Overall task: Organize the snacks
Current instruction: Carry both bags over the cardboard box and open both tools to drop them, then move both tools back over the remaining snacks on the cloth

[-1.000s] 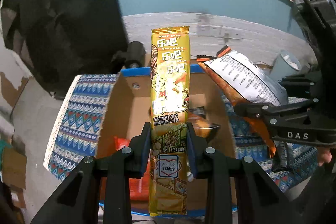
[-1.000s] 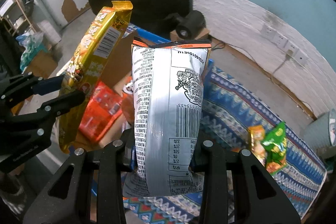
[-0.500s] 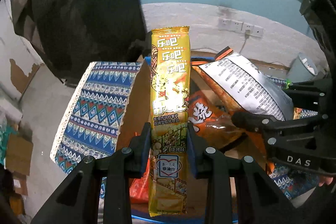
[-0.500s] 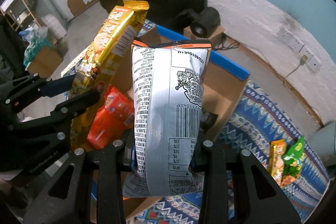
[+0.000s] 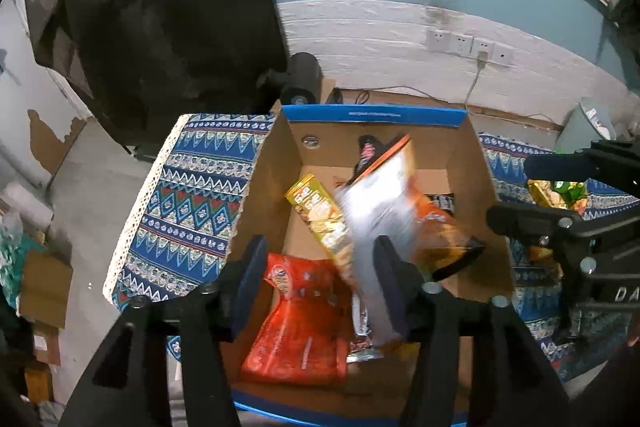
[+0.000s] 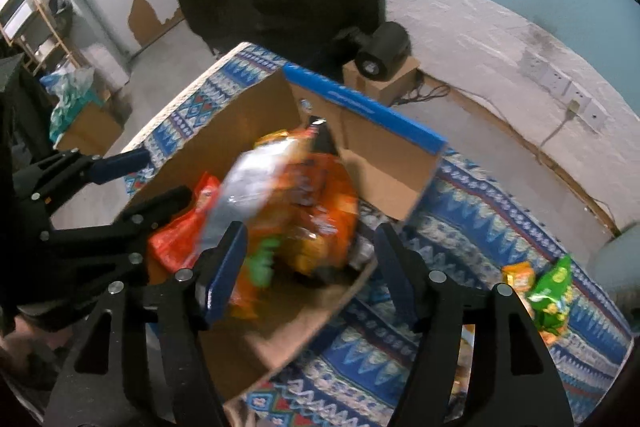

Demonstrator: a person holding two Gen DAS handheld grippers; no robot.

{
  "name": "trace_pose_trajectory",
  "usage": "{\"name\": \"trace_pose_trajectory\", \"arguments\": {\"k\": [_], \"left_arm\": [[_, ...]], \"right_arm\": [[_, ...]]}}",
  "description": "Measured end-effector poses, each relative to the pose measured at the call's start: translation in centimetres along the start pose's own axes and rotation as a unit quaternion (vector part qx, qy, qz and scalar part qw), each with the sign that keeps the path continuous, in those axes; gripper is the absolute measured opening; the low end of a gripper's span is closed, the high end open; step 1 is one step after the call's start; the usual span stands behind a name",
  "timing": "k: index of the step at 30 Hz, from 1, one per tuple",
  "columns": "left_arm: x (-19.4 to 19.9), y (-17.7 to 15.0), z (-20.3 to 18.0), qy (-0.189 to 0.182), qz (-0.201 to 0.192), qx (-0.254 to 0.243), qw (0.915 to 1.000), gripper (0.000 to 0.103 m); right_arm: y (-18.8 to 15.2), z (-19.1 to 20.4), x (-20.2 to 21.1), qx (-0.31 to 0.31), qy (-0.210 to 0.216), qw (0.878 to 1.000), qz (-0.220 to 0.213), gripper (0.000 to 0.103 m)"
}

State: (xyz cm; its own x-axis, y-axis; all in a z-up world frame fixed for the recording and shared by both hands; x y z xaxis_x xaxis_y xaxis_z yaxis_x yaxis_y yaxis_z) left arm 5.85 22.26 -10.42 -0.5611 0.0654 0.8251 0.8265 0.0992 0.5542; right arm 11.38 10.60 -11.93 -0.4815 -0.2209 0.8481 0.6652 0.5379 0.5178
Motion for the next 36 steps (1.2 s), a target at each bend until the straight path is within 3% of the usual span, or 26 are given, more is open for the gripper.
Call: {"name": "trace_pose_trajectory", "arguments": {"k": [8,18,36], "left_arm": [[0.8,0.6,-4.0,-0.041,-0.01,-0.022,0.9989,0.068],[-0.9,0.1,-9.8,-0.107,0.022,-0.029,0.9936,0.07],[-4.9,-1.3,-18.4,-0.142,0.086,-0.049,0.9849,0.074]], "right_arm": [[-2.3,-3.8,0.7,-0.014,-0.031,0.999,0.008,0.07],[-5.6,-9.0,2.1,-0.038,-0.058,0.997,0.013,0.07],[-11.7,-17.9,3.9,-0.101,-0.088,0.991,0.027,0.07]]}}
Point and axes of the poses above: each gripper's, at about its wrist camera, not at the fingertips, and x roughly against the way its jaws point, z to its left, y to its top, the point moved 7 cm from there along -x, roughly the way its jaws point, and after that the axes turned 15 degrees about -y, right-handed, at the moved point
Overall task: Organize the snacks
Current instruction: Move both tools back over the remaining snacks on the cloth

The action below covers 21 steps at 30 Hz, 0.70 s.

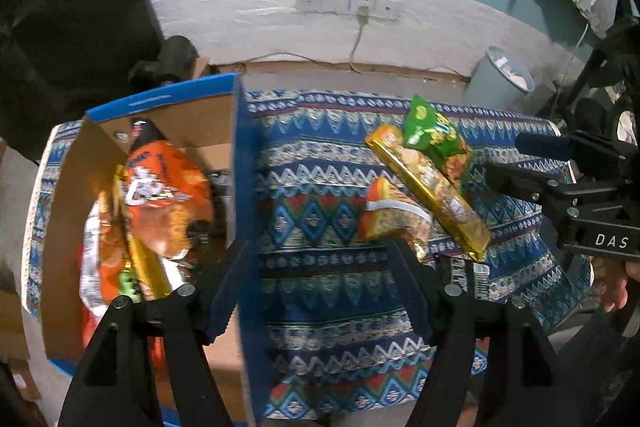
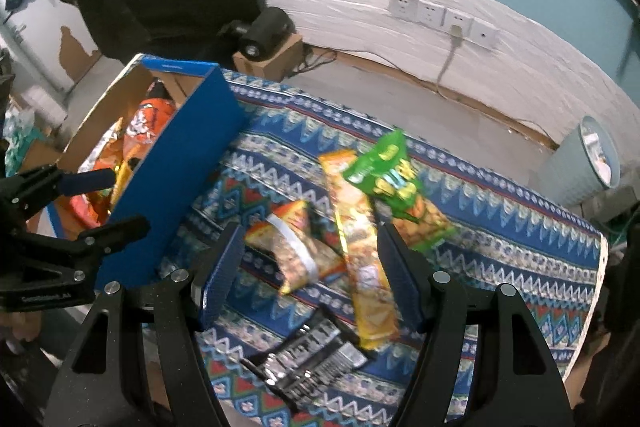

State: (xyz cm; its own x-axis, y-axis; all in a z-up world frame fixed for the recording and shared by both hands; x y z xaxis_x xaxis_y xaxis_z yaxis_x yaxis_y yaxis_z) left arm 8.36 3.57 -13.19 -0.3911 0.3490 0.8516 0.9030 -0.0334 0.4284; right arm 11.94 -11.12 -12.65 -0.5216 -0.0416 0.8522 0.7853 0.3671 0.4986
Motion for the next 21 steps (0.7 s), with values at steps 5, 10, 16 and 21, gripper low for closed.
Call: {"name": "trace_pose_trajectory", "arguments": {"k": [5,10,16,21], "left_arm": [[-2.0,0.3,-1.7,-0.008,0.016,0.003,0.9998,0.076],[-4.3,0.6,-3.1,-0.014,0.028,0.024,0.9992,0.08],[-7.4,1.1,-3.7,-0.014,0.039,0.066,0.9969,0.081],[-9.8,2.1,-4.3,0.01,0.037,0.072,0.9967,0.081]], "right_arm": [[-1.2,-2.3,-0.3,-0.011,-0.009,1.0,0.005,0.07],[-2.5,-4.3,-0.9,-0.021,-0.02,0.999,0.014,0.07],[-4.2,-6.5,-2.5,-0.036,-0.025,0.998,0.037,0.07],[-5.4,-7.8,-3.5,-0.042,-0.028,0.997,0.053,0.07]]}}
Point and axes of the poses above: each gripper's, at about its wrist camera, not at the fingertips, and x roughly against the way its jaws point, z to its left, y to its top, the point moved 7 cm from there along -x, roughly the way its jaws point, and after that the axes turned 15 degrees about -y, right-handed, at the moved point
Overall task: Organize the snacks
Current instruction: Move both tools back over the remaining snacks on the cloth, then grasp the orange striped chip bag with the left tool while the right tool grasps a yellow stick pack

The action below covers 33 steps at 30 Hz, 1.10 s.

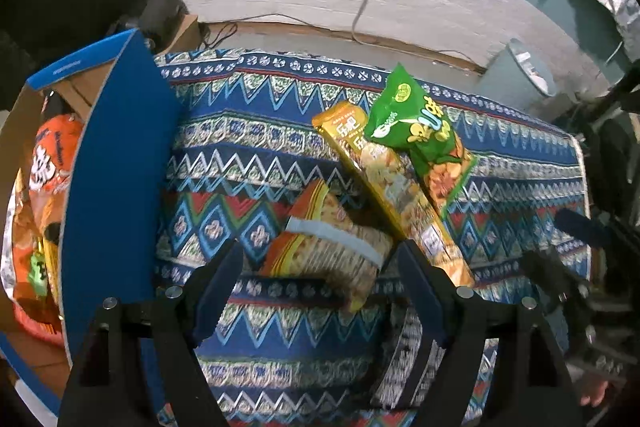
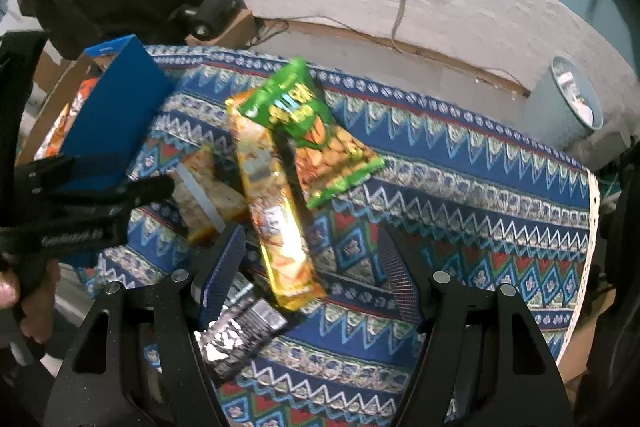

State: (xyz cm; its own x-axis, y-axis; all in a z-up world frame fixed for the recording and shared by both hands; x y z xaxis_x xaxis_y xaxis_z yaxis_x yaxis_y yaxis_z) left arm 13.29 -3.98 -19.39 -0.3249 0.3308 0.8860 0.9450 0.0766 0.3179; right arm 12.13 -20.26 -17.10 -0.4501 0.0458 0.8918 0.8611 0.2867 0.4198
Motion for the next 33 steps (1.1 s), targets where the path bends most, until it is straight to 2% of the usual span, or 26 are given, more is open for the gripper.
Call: {"name": "trace_pose_trajectory", "arguments": {"k": [9,15,23,29,33], "left_arm": [[-3.7,0.6,-0.7,0.068,0.032,-0.054,0.9957,0.081],[-5.4,-0.4,-0.7,0.073,0.066,-0.08,0.992,0.082],[-5.5,-2.6,0.3,0.073,0.106,-0.106,0.986,0.087],[-4.6,-3.8,2.3,0.074,0.112,-0.094,0.9864,0.088],[-3.6,-4.0,4.6,0.069,0.108,-0.055,0.9902,0.088]], "right_arm": [[-0.9,-1.4,-1.2,-0.009,0.0,1.0,0.014,0.07],[-1.0,-1.5,-1.5,-0.01,0.0,1.0,0.019,0.07],[-0.9,-0.6,-1.6,0.001,-0.002,1.0,0.021,0.07],[-0.9,0.2,-1.6,0.01,-0.004,1.0,0.021,0.07],[-0.9,0.8,-1.7,0.016,-0.005,1.0,0.025,0.07]]}}
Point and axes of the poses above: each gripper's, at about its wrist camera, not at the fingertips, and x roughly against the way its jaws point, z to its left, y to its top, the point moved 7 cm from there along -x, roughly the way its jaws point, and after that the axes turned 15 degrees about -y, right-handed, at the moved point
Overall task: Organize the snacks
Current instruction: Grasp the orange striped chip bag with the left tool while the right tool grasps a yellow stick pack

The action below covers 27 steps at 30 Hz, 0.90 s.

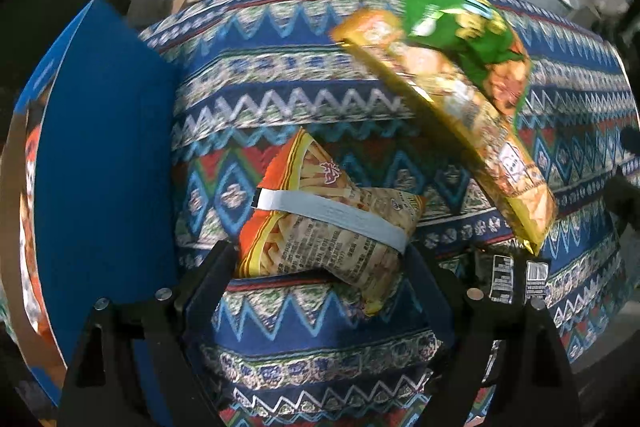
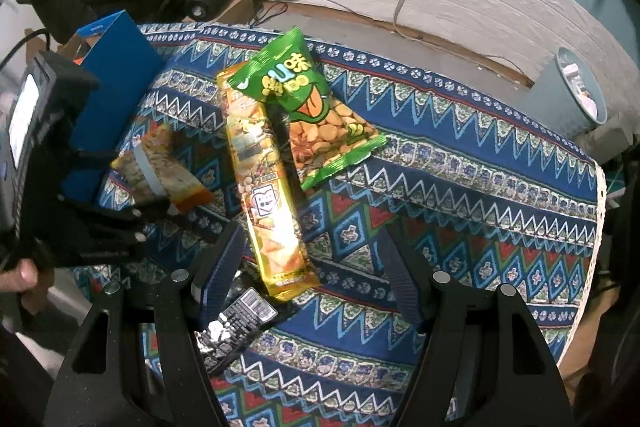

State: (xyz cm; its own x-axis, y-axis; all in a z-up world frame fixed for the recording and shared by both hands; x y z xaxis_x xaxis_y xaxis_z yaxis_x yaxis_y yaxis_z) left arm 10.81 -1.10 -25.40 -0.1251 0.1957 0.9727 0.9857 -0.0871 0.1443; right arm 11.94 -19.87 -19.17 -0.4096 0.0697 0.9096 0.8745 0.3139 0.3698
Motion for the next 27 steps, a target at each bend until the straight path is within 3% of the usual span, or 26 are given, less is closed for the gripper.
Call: {"name": "trace_pose_trajectory", "arguments": {"k": [5,11,16,27], "left_arm": [[0.6,-0.7,1.4,-0.063,-0.006,0.053,0.9966,0.088],[0.9,-0.9,3.0,-0.126,-0.027,0.143,0.9814,0.088],[0.5,0.4,3.3,-0.114,-0.027,0.152,0.9813,0.088],[-1.9,1.3,1.0,-0.069,-0.011,0.083,0.9941,0.091]], "right_arm": [[-0.2,0.6,-0.6,0.008,-0.002,1.0,0.006,0.07],[-0.3,1.1,-1.1,0.014,-0.005,1.0,0.011,0.07],[-0.5,1.1,-1.5,0.018,-0.007,1.0,0.014,0.07],[-1.0,0.7,-3.3,0.014,-0.009,0.999,0.03,0.07]]}}
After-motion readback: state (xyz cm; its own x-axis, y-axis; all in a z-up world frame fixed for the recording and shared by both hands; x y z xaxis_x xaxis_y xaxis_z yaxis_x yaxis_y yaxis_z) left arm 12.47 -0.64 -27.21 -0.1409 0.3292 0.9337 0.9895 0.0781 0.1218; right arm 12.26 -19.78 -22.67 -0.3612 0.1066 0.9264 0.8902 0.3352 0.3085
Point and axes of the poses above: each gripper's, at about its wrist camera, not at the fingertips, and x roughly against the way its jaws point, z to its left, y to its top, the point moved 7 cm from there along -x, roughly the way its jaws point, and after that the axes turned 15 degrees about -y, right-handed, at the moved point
